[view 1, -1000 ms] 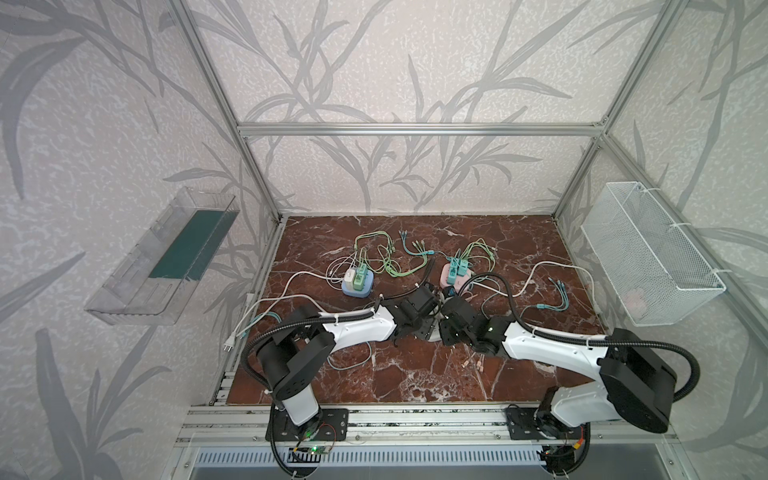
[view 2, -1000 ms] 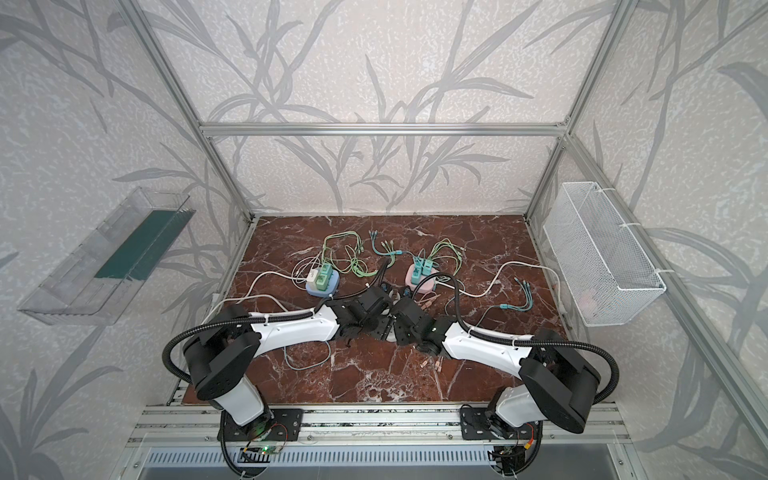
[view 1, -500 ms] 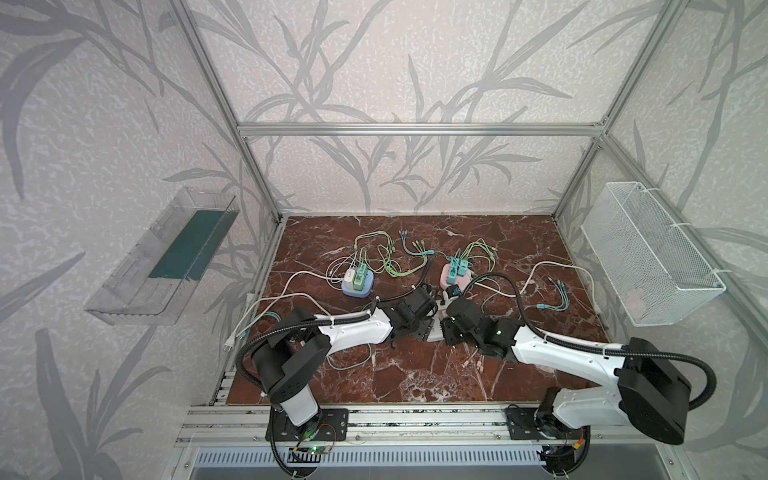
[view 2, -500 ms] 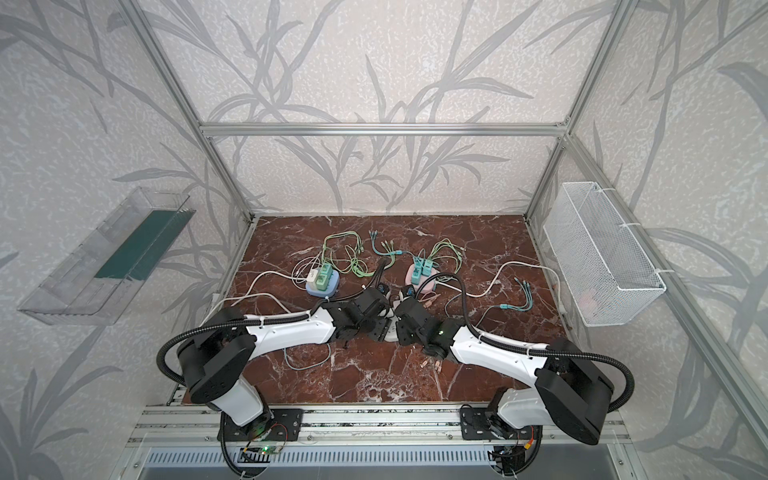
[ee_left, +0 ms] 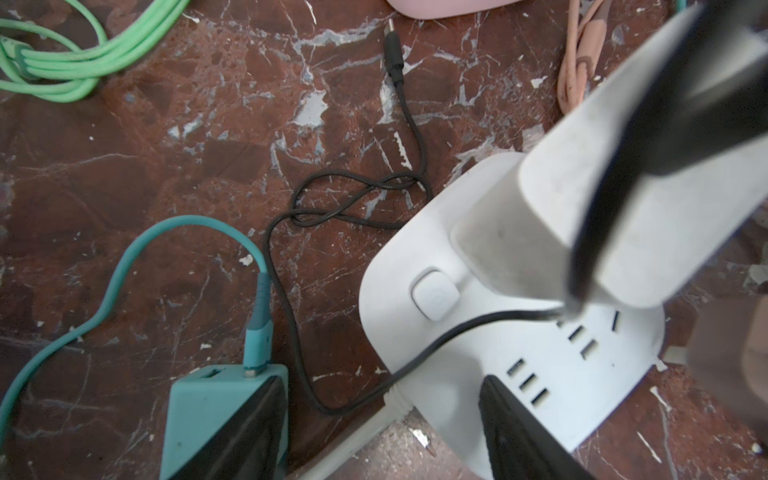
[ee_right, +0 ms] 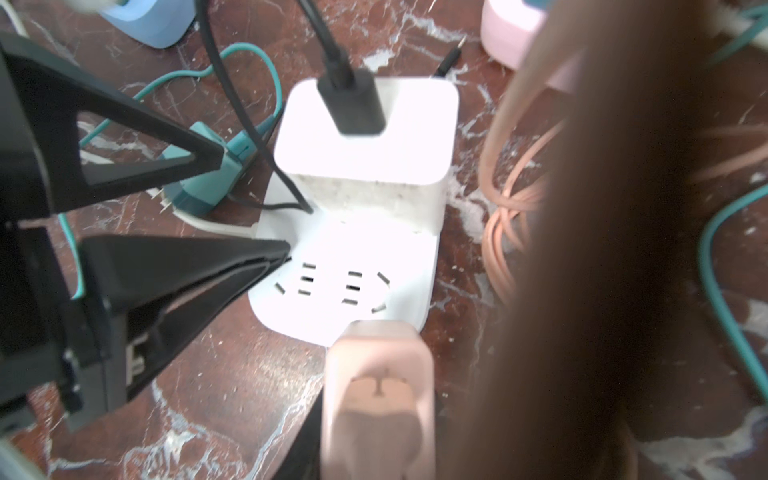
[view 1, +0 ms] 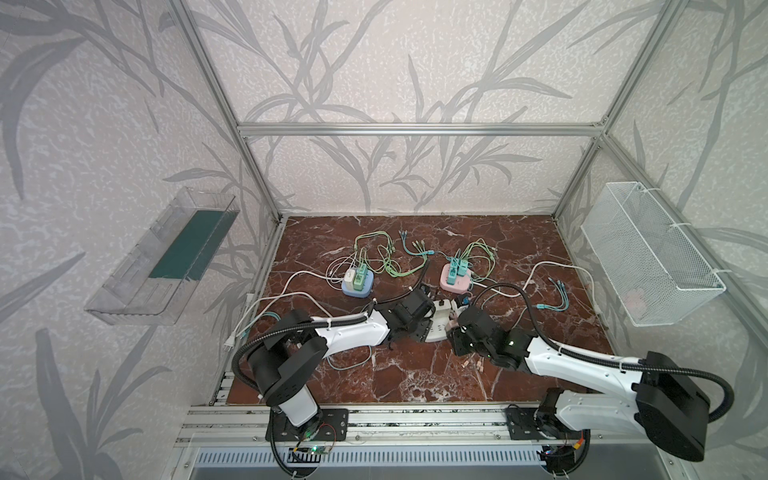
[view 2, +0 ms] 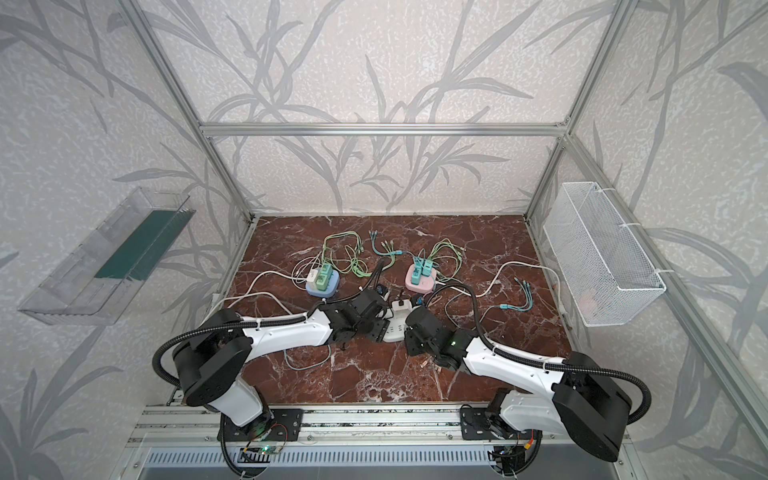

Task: Pull the plug off the socket
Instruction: 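Pull the pink charger out of the white strip with the right gripper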

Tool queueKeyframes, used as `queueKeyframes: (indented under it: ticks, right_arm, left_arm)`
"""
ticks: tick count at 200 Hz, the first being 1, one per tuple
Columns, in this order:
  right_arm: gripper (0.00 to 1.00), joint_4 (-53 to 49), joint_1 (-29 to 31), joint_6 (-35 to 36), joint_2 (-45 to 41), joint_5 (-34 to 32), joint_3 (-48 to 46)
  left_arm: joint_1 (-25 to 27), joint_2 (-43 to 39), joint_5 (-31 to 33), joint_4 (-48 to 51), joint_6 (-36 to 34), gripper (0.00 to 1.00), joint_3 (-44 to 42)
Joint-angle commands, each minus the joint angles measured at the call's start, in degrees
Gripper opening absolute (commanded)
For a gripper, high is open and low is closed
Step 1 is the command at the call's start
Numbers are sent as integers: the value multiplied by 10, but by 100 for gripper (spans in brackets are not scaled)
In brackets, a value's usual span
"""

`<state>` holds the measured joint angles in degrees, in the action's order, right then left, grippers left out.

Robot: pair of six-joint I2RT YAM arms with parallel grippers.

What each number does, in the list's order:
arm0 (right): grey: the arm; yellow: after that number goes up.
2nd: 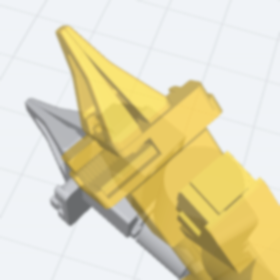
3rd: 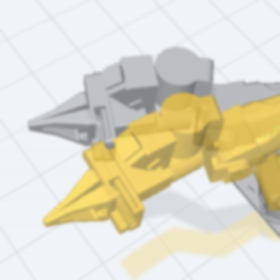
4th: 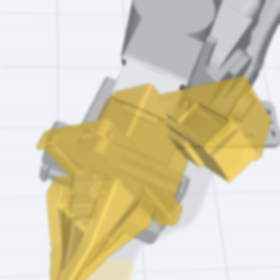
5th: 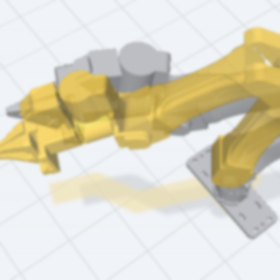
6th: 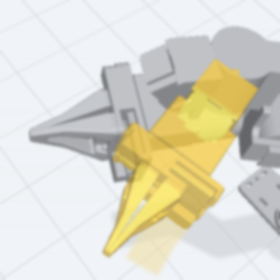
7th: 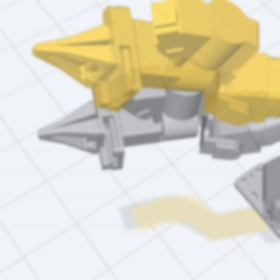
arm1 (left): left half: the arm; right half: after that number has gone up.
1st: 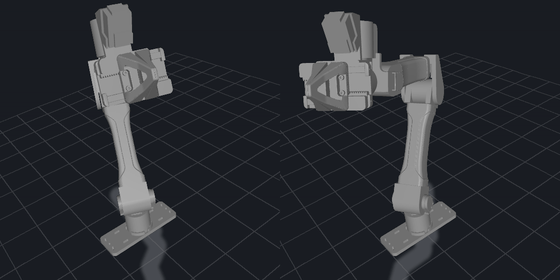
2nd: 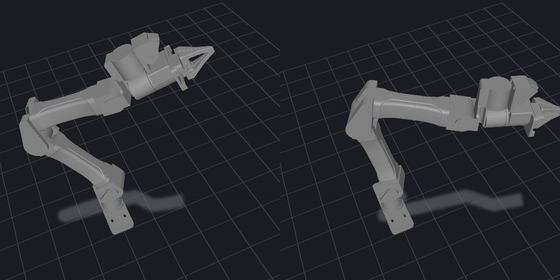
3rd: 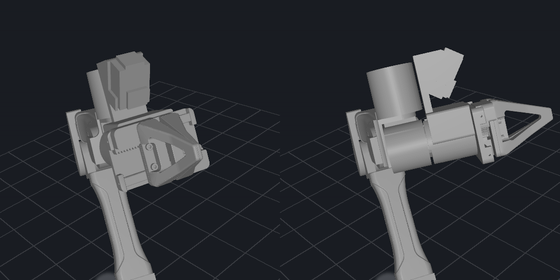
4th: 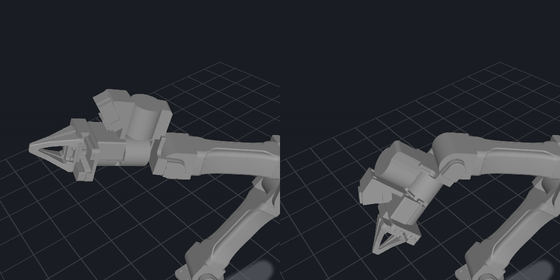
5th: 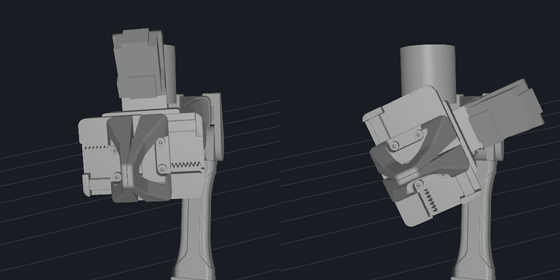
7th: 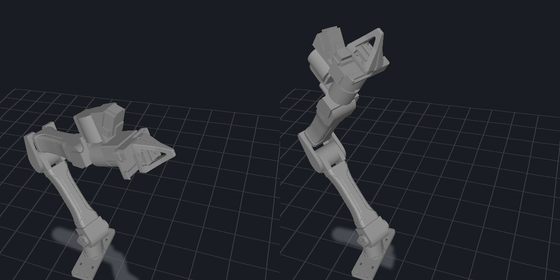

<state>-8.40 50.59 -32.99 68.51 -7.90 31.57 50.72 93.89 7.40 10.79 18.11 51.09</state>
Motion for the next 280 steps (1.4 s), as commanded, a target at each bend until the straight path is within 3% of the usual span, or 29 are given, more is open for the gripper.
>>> queueKeyframes:
  ticks: [1,93,214,245,280]
  right_arm:
    - [18,15,-10,-16,-29,32,-18]
    - [20,17,-55,-51,-62,116,-74]
    - [28,35,-83,-74,-41,163,-103]
    - [34,22,-85,-76,-39,162,-102]
    - [50,-12,-97,-76,-48,149,-94]
  left_arm:
    - [-4,-16,6,28,-14,74,-19]
    - [-2,-44,-17,-9,-24,74,-38]
    - [-1,-77,-40,-63,-36,74,-58]
    - [-2,-90,-41,-73,-38,75,-64]
    - [-2,-93,-36,-81,-39,74,-70]
